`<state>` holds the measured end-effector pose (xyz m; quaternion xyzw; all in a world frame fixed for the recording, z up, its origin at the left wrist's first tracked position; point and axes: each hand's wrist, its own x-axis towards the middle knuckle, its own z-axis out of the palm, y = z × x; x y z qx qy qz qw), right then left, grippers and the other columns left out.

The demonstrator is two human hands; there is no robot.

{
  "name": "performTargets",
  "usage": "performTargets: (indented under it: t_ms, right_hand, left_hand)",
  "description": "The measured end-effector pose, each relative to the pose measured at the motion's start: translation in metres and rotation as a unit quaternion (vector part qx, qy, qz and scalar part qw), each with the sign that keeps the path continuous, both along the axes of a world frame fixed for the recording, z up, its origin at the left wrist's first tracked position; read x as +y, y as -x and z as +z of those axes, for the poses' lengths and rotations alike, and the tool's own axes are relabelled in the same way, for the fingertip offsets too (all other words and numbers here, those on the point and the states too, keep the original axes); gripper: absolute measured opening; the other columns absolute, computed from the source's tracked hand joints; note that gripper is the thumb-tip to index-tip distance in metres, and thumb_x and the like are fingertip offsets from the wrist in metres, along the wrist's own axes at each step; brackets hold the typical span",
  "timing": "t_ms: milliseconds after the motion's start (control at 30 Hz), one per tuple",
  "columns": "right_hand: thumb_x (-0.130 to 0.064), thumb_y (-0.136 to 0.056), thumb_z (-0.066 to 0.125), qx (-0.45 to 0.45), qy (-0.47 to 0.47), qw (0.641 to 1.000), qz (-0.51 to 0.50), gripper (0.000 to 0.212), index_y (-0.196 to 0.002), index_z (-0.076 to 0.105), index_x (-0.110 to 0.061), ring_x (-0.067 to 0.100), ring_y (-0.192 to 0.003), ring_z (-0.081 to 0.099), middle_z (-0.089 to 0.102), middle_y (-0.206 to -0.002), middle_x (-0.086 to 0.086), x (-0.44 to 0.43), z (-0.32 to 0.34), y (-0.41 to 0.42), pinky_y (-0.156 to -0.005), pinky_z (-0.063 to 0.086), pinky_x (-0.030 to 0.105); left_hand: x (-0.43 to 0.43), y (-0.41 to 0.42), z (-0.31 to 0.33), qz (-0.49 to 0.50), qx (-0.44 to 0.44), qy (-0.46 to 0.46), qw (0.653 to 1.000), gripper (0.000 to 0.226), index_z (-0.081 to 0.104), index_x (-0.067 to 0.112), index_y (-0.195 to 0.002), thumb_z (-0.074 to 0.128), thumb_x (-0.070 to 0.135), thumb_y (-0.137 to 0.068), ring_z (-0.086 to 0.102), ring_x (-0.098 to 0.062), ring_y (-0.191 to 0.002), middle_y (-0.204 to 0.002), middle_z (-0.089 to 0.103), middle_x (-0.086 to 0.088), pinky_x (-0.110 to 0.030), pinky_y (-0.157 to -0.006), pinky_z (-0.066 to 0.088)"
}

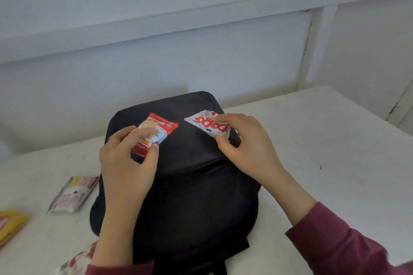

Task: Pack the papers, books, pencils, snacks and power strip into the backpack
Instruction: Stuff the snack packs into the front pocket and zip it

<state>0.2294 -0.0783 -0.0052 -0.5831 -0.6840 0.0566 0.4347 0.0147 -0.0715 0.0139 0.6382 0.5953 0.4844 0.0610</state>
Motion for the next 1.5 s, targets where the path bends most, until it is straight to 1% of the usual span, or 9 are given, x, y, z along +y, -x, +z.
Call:
performTargets:
  t_ms: [233, 433, 633, 767, 933, 1067, 1167, 1300, 1500]
  right_hand:
    - [-0.033, -0.087, 0.061, -0.019, 0.012, 1.0, -0.002, 0.035, -0.122, 0.057, -0.03, 0.009, -0.115, 0.05, 0.058, -0.126, -0.012, 0.004, -0.006, 0.014, -0.084, 0.028, 0.003]
    - [-0.034, -0.087, 0.063, 0.038, -0.019, 0.999, -0.009, 0.036, -0.122, 0.057, -0.027, 0.001, -0.109, 0.051, 0.06, -0.125, -0.01, -0.013, -0.001, 0.02, -0.086, 0.036, 0.008]
    - [-0.02, -0.079, 0.071, 0.026, -0.174, 0.983, 0.058, 0.025, -0.103, 0.068, -0.013, 0.01, -0.104, 0.059, 0.066, -0.111, -0.004, -0.055, -0.003, 0.032, -0.081, 0.049, 0.029]
    - [-0.021, -0.079, 0.07, -0.074, -0.172, 0.974, 0.124, 0.019, -0.097, 0.072, -0.013, 0.014, -0.102, 0.06, 0.066, -0.111, 0.0, -0.073, -0.02, 0.047, -0.084, 0.046, 0.03]
    - [-0.014, -0.086, 0.063, -0.165, -0.124, 0.973, 0.106, 0.015, -0.099, 0.071, -0.012, 0.022, -0.116, 0.053, 0.061, -0.122, 0.007, -0.053, -0.034, 0.055, -0.098, 0.042, 0.032]
    - [-0.018, -0.086, 0.058, -0.218, -0.103, 0.97, -0.031, 0.019, -0.096, 0.072, -0.011, 0.023, -0.097, 0.053, 0.063, -0.107, 0.007, -0.049, -0.03, 0.071, -0.077, 0.049, 0.035]
    - [-0.026, -0.088, 0.053, -0.204, -0.059, 0.977, 0.015, 0.03, -0.112, 0.065, -0.012, 0.021, -0.1, 0.054, 0.061, -0.111, 0.005, -0.068, -0.03, 0.089, -0.081, 0.049, 0.034]
    - [-0.054, -0.095, 0.028, -0.254, 0.045, 0.966, 0.028, 0.058, -0.138, 0.045, -0.018, 0.024, -0.132, 0.042, 0.047, -0.141, 0.007, -0.078, -0.041, 0.103, -0.11, 0.032, 0.043]
    - [-0.06, -0.094, 0.003, -0.262, 0.108, 0.959, 0.006, 0.076, -0.144, 0.036, -0.013, 0.024, -0.14, 0.028, 0.033, -0.15, 0.009, -0.048, -0.048, 0.088, -0.114, 0.008, 0.043]
  left_hand:
    - [0.019, 0.027, -0.001, -0.054, 0.004, 0.055, 0.997, 0.03, 0.064, 0.038, -0.102, 0.068, 0.017, -0.08, 0.036, -0.016, -0.132, -0.139, 0.047, 0.002, -0.028, -0.103, 0.028]
    - [0.005, 0.037, 0.0, -0.244, 0.151, 0.03, 0.958, 0.044, 0.06, 0.059, -0.1, 0.062, 0.067, -0.057, -0.003, 0.001, -0.141, -0.15, 0.019, 0.023, -0.017, -0.11, -0.015]
    - [0.008, 0.038, 0.004, -0.213, 0.125, -0.022, 0.969, 0.016, 0.068, 0.039, -0.076, 0.079, 0.029, -0.069, 0.03, -0.006, -0.132, -0.129, 0.05, 0.014, -0.047, -0.113, 0.019]
    - [0.009, 0.03, 0.012, -0.183, 0.092, -0.128, 0.97, 0.009, 0.071, 0.025, -0.076, 0.071, 0.018, -0.072, 0.045, -0.012, -0.119, -0.115, 0.059, 0.007, -0.026, -0.102, 0.032]
    - [0.008, 0.027, 0.011, -0.183, 0.09, -0.156, 0.967, 0.016, 0.073, 0.014, -0.078, 0.063, 0.027, -0.078, 0.049, -0.012, -0.112, -0.109, 0.063, 0.005, -0.026, -0.098, 0.037]
    - [0.006, 0.028, 0.008, -0.182, 0.095, -0.157, 0.966, 0.018, 0.073, 0.015, -0.078, 0.061, 0.029, -0.078, 0.051, -0.014, -0.109, -0.107, 0.064, 0.004, -0.021, -0.097, 0.036]
    - [0.007, 0.028, 0.007, -0.189, 0.083, -0.162, 0.965, 0.017, 0.073, 0.014, -0.076, 0.062, 0.027, -0.078, 0.053, -0.014, -0.106, -0.105, 0.065, 0.003, -0.018, -0.096, 0.034]
    - [0.008, 0.031, 0.005, -0.191, 0.099, -0.178, 0.96, 0.018, 0.073, 0.013, -0.078, 0.062, 0.026, -0.079, 0.049, -0.005, -0.106, -0.105, 0.063, 0.006, -0.014, -0.096, 0.032]
    - [0.01, 0.032, 0.004, -0.186, 0.087, -0.19, 0.96, 0.014, 0.074, 0.014, -0.079, 0.064, 0.024, -0.079, 0.05, -0.007, -0.107, -0.104, 0.064, 0.005, -0.02, -0.095, 0.037]
